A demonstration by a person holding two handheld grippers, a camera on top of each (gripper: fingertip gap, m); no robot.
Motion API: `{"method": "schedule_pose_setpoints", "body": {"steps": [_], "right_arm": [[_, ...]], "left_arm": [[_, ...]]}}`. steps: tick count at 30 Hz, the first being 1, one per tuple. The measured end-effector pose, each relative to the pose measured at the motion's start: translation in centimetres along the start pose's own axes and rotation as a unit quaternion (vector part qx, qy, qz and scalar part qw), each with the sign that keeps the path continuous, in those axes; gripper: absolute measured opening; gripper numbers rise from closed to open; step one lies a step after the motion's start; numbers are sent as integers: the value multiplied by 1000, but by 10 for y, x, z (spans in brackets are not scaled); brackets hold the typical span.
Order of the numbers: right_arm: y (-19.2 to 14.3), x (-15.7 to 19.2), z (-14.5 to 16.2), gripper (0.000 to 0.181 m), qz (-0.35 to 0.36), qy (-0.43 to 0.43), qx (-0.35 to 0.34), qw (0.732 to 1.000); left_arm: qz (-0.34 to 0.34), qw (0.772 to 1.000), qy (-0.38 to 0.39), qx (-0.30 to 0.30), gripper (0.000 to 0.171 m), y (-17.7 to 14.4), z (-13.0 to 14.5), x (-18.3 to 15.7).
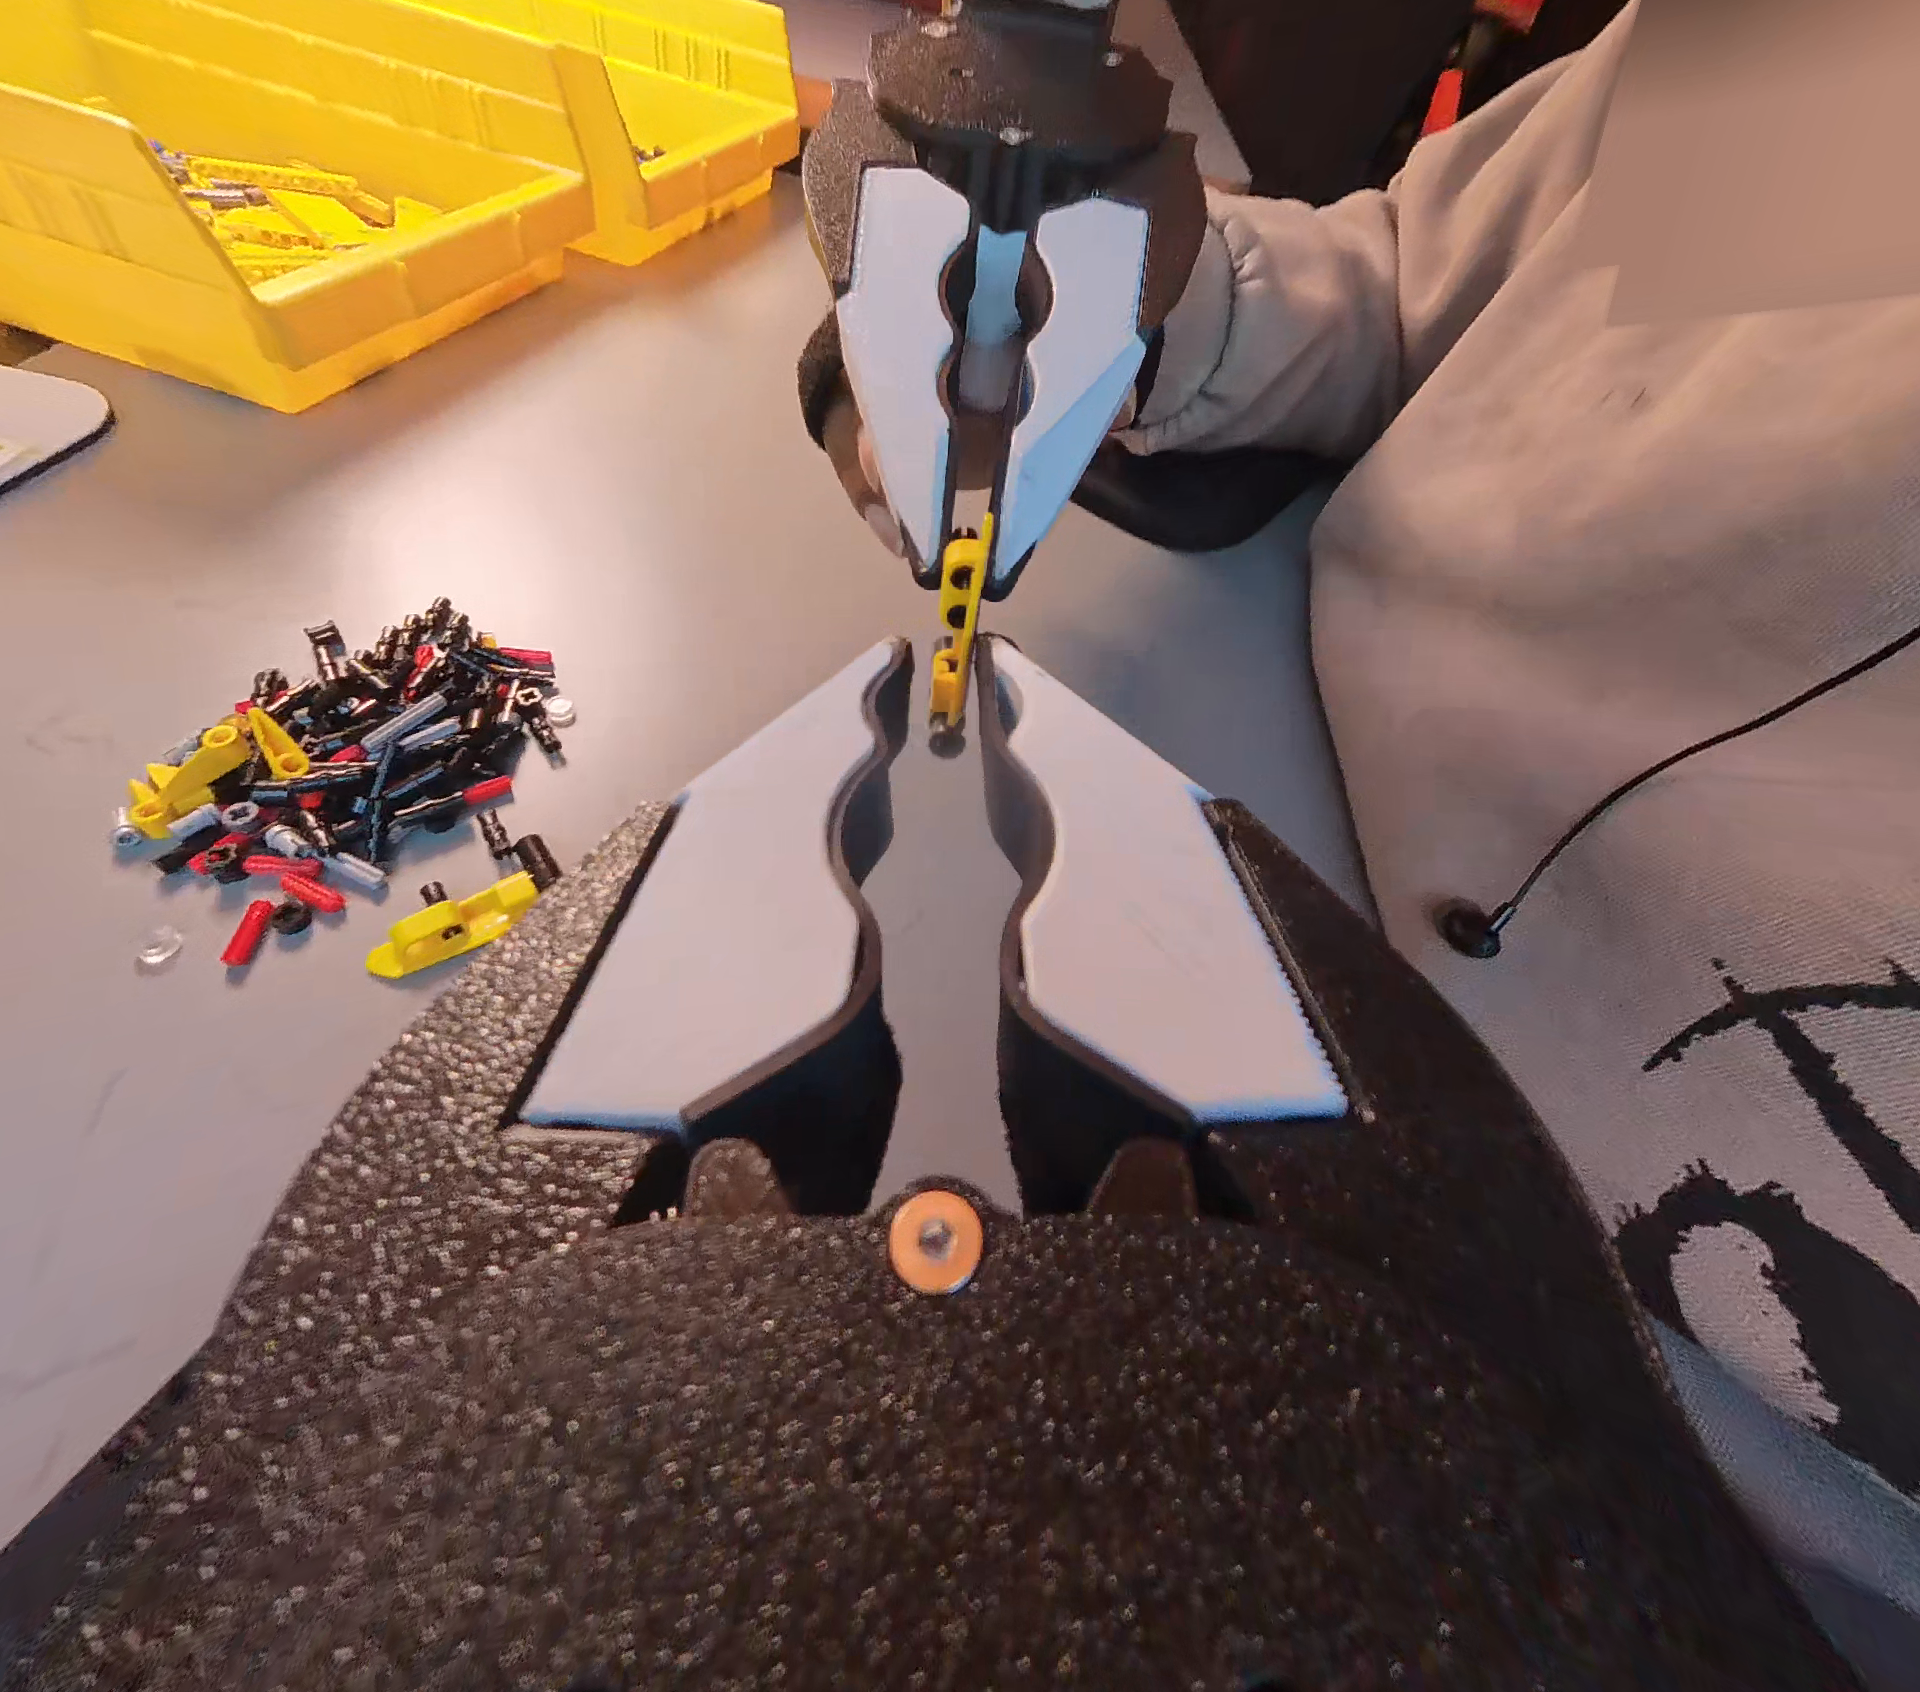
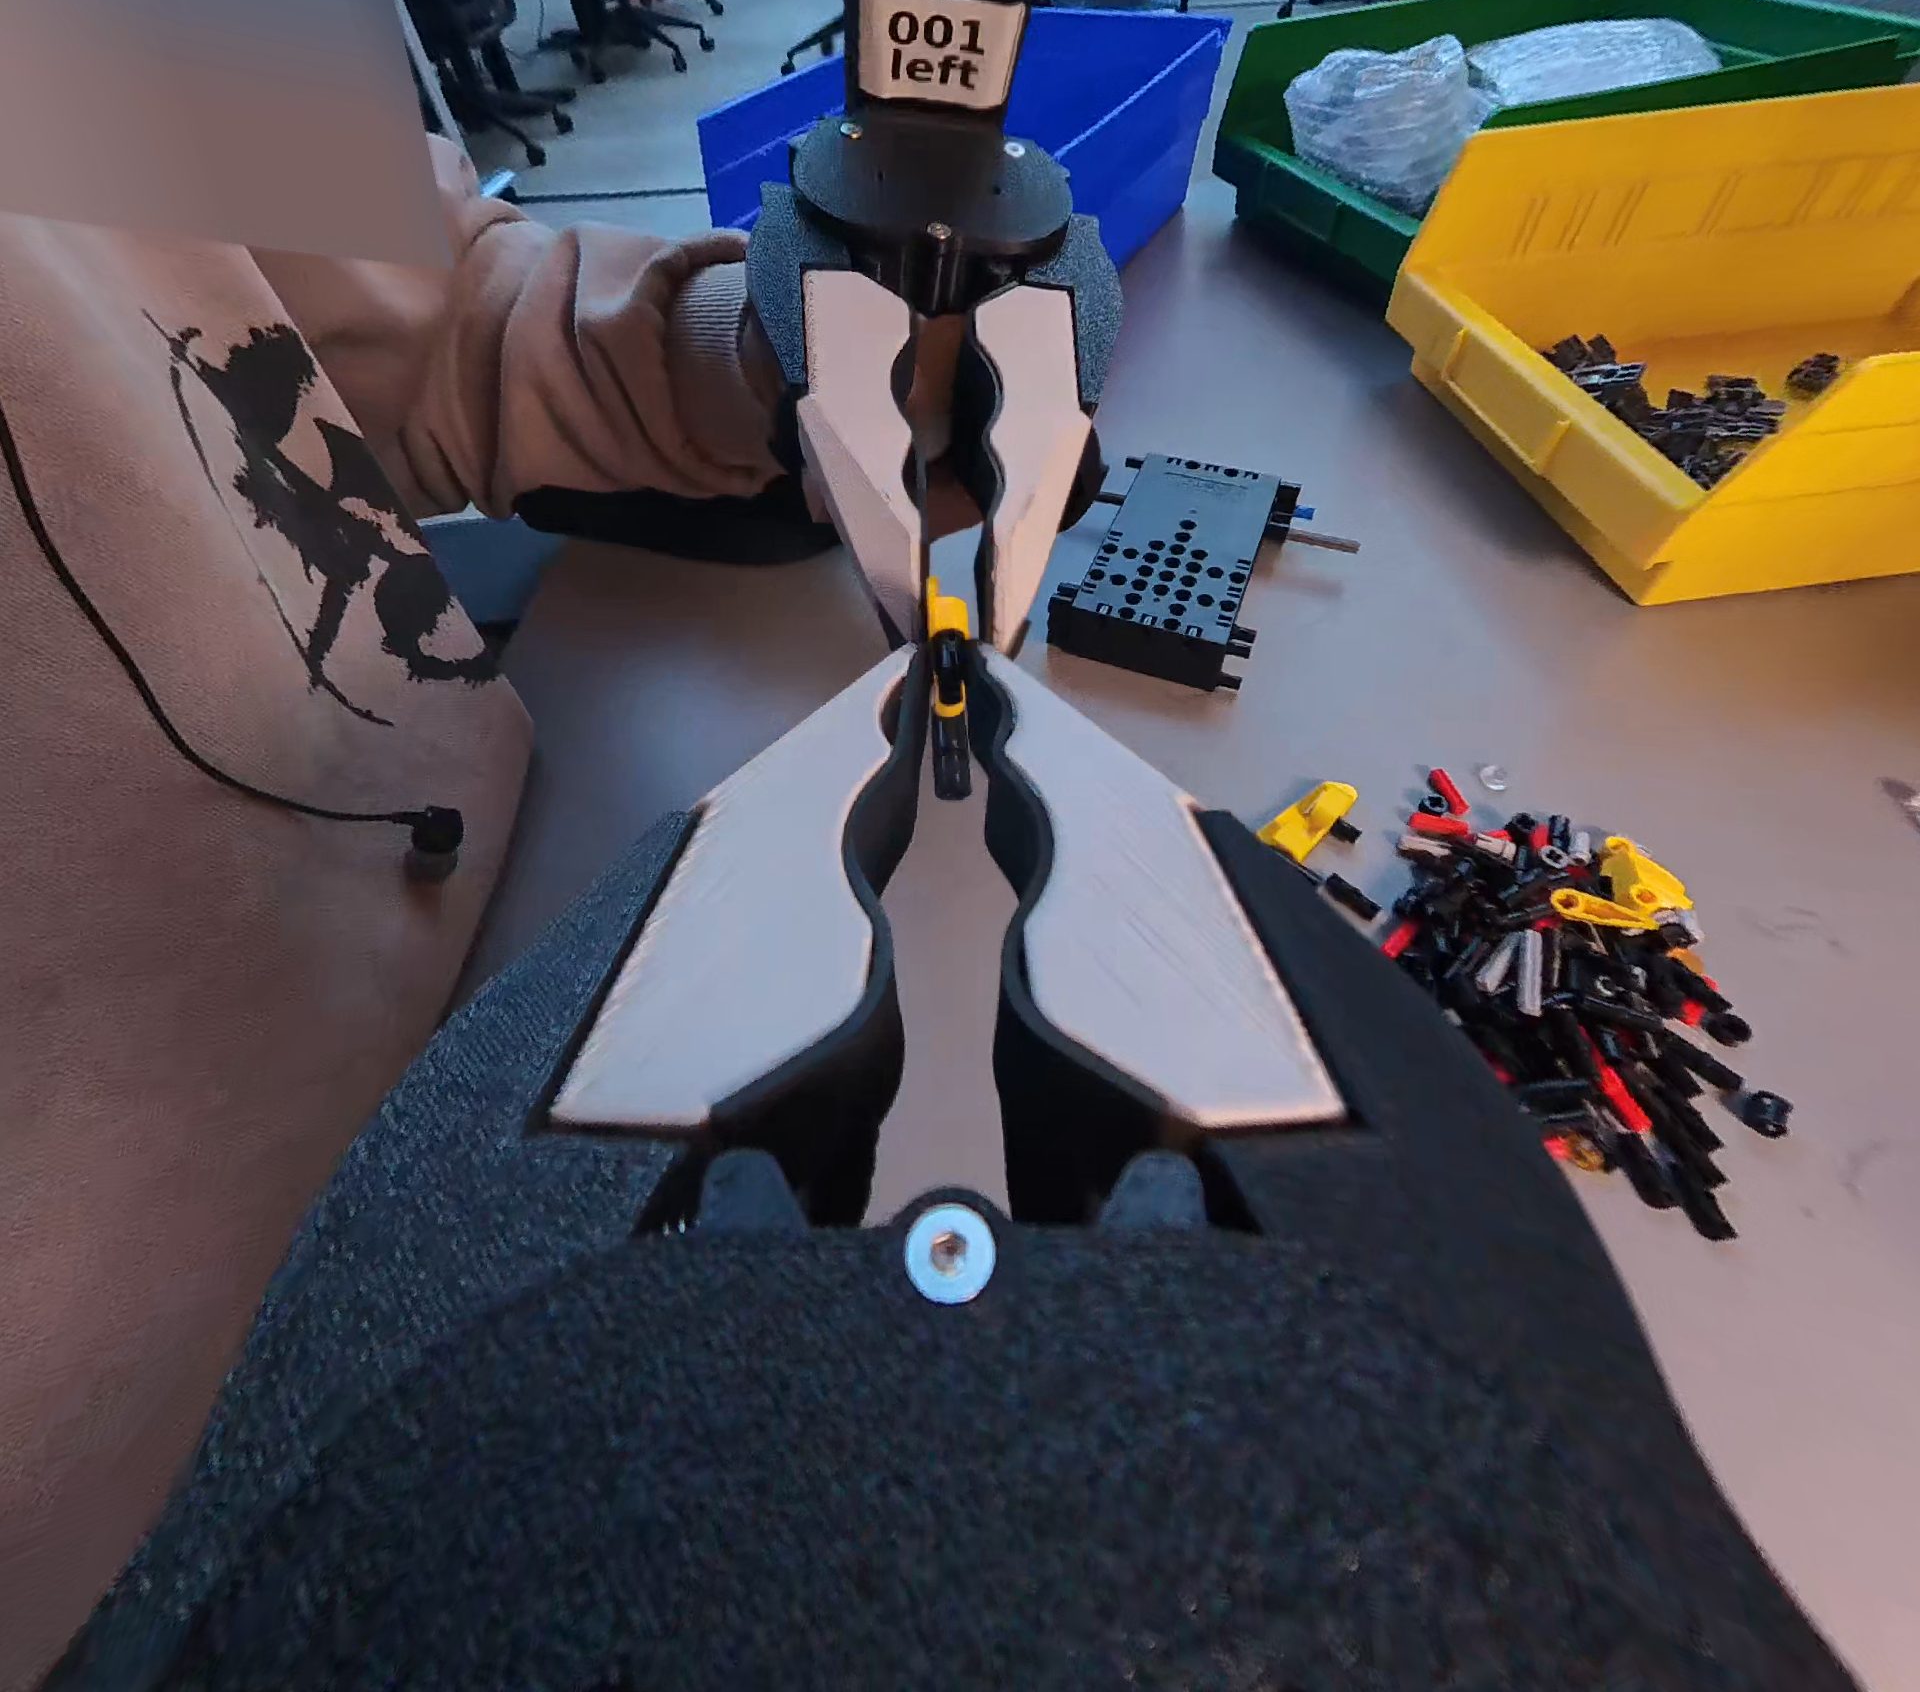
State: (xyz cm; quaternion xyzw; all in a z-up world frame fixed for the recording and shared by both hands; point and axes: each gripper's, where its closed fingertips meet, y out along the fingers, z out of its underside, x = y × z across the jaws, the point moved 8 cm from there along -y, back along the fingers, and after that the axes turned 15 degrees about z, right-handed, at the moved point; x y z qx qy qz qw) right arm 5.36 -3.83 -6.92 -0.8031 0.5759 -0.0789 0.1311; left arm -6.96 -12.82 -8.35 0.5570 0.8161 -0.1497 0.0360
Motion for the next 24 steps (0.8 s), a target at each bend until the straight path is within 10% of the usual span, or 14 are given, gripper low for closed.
{"method": "schedule_pose_setpoints", "body": {"steps": [24], "right_arm": [[-1,11,2,5,-7,-47,-61,997]], "left_arm": [[18,999,37,27,1,6,1,-12]]}}
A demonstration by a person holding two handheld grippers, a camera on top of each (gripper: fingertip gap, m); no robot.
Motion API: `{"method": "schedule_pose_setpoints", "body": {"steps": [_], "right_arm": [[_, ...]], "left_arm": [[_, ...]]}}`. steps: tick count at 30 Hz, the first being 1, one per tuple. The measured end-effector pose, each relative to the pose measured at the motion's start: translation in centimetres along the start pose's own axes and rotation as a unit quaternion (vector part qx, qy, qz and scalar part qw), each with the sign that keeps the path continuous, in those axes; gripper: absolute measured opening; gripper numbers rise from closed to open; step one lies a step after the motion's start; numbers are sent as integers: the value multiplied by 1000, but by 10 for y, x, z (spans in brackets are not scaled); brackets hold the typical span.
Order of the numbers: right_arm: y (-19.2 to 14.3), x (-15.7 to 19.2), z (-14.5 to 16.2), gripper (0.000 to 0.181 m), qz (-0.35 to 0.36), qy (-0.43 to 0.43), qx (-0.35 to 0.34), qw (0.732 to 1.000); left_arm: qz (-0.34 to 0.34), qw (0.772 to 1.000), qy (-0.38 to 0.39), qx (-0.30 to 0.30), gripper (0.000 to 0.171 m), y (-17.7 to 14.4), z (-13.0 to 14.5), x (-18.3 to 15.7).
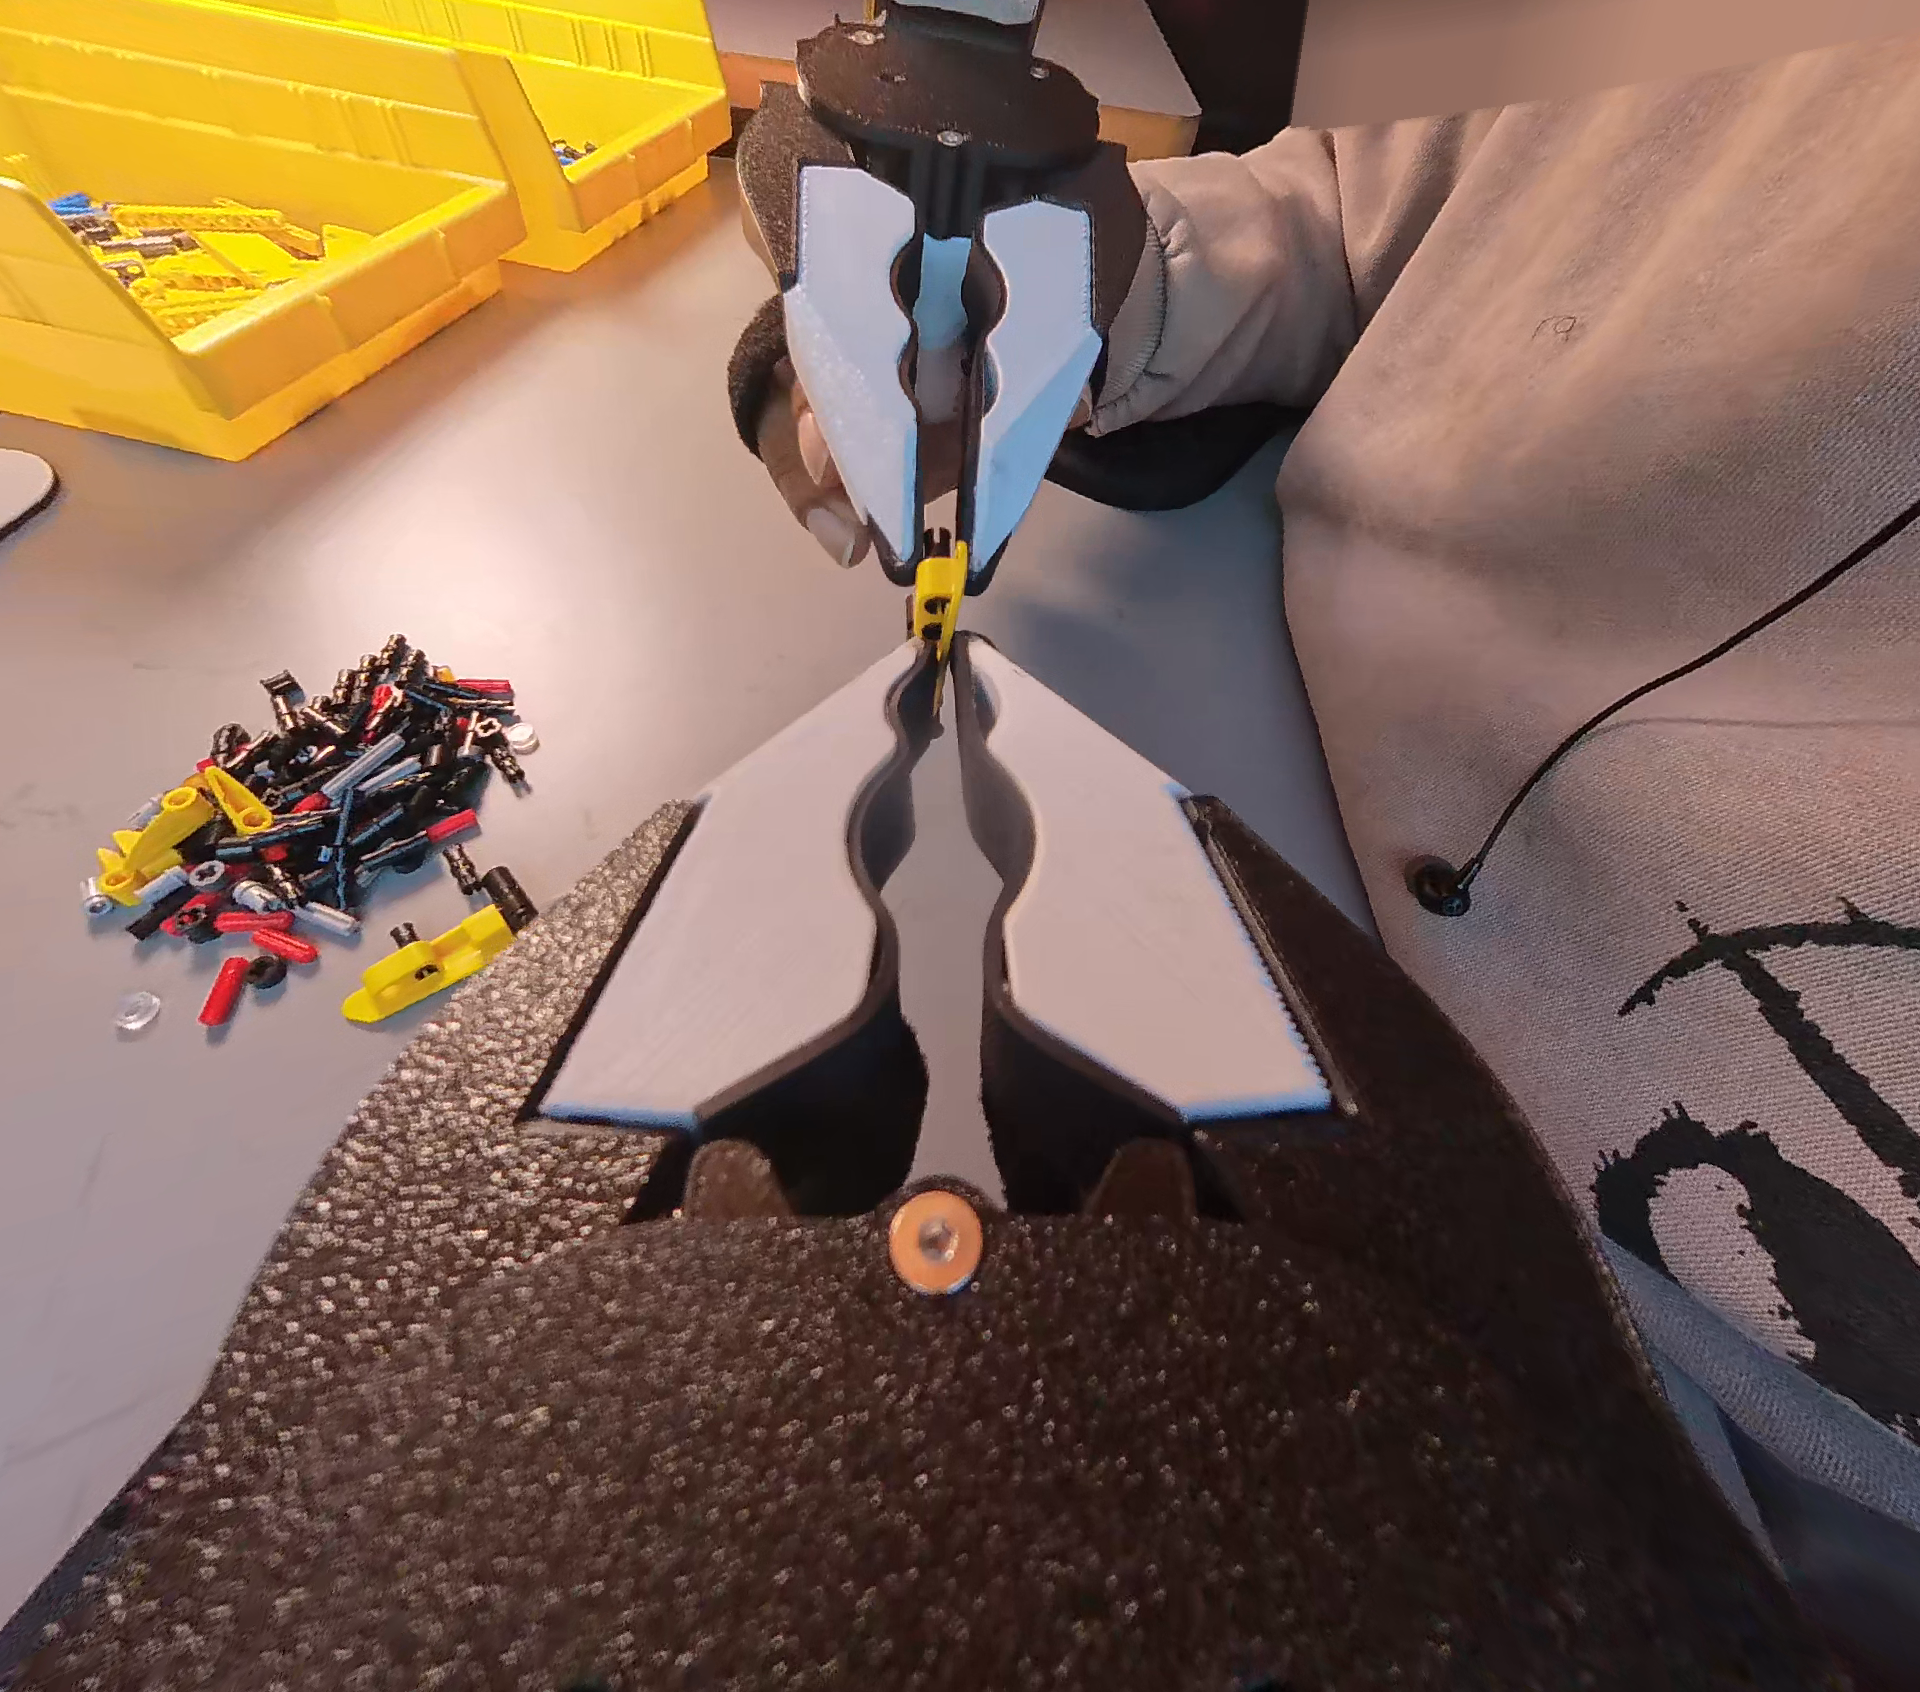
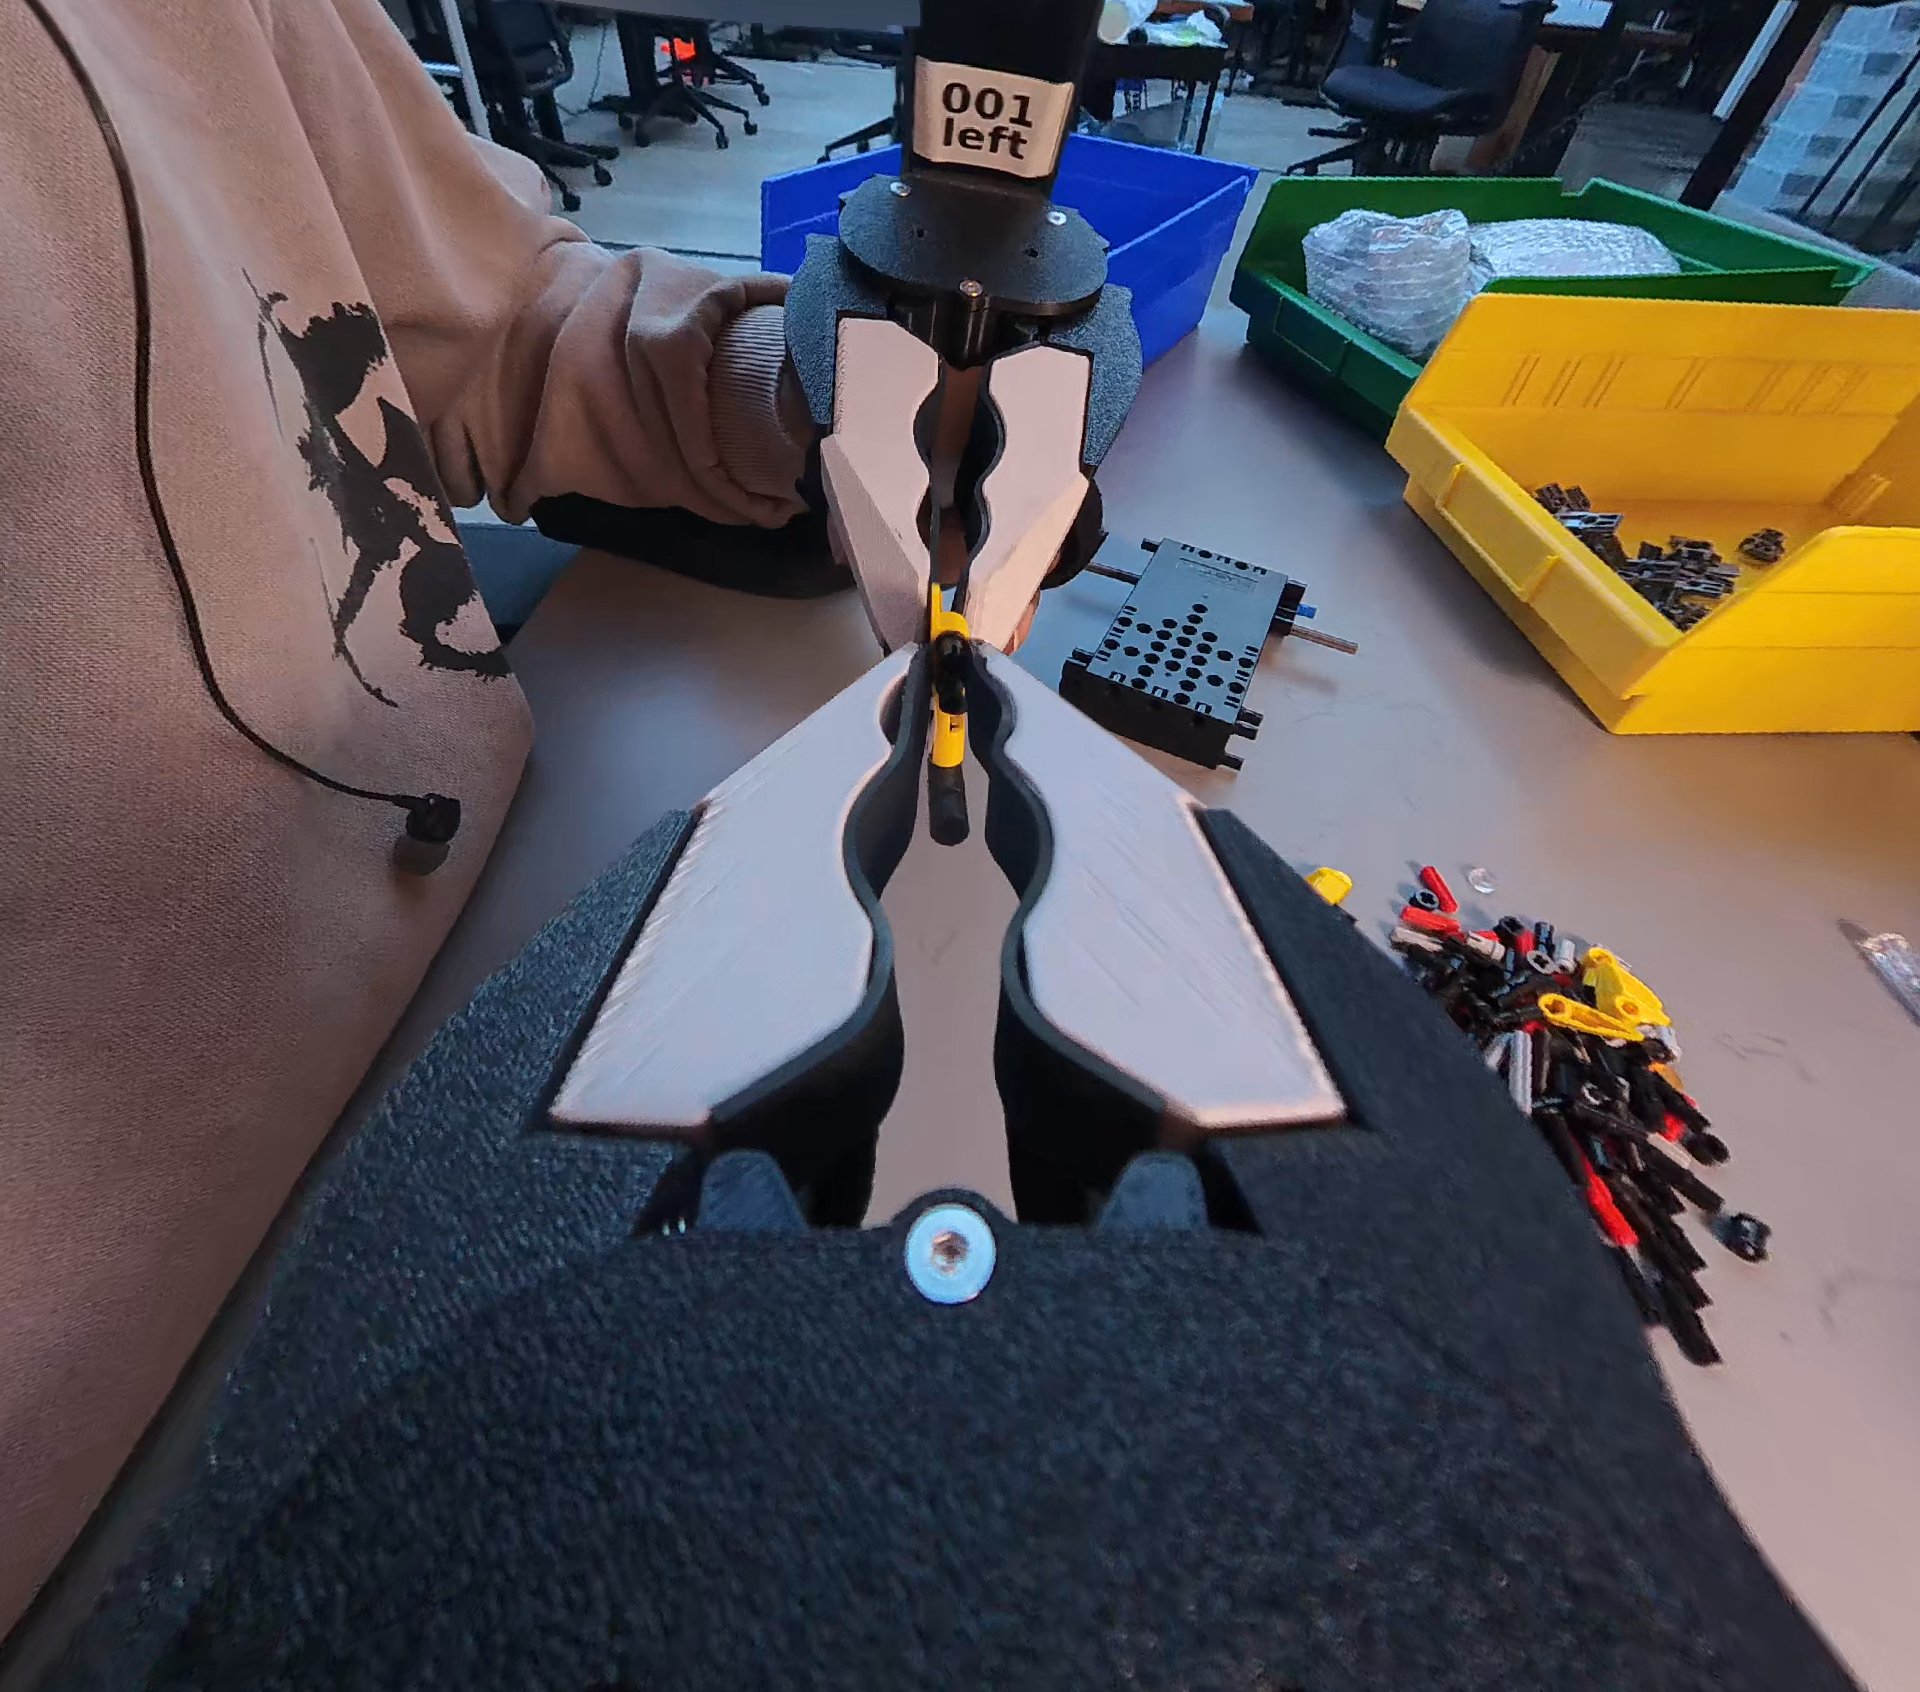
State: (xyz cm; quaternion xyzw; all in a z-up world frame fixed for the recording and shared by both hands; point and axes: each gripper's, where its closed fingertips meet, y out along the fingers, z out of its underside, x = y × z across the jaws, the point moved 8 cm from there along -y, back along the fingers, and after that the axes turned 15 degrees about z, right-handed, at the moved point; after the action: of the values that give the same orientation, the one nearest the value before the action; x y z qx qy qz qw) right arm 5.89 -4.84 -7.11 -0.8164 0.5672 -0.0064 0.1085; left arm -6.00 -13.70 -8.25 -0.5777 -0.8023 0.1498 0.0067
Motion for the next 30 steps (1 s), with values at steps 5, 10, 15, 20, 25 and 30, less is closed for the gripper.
{"method": "schedule_pose_setpoints", "body": {"steps": [5,10,15,20,25,30], "right_arm": [[-1,1,0,5,1,-11,-12,1000],[-1,1,0,6,-4,-4,-20,1000],[-2,1,0,4,-19,12,-24,999],[0,-3,2,3,-9,27,-4,1000],[7,2,10,3,-7,3,32,999],[10,3,10,3,-4,1,34,999]], "left_arm": [[7,1000,-7,-8,1,0,0,0],[14,1000,-9,-16,1,0,-1,-1],[22,1000,-12,-17,1,1,-1,-2],[-14,1000,5,1,7,-3,-2,-2],[-39,999,22,10,14,-9,-7,-3],[-36,998,21,40,7,-5,-2,-5]]}}
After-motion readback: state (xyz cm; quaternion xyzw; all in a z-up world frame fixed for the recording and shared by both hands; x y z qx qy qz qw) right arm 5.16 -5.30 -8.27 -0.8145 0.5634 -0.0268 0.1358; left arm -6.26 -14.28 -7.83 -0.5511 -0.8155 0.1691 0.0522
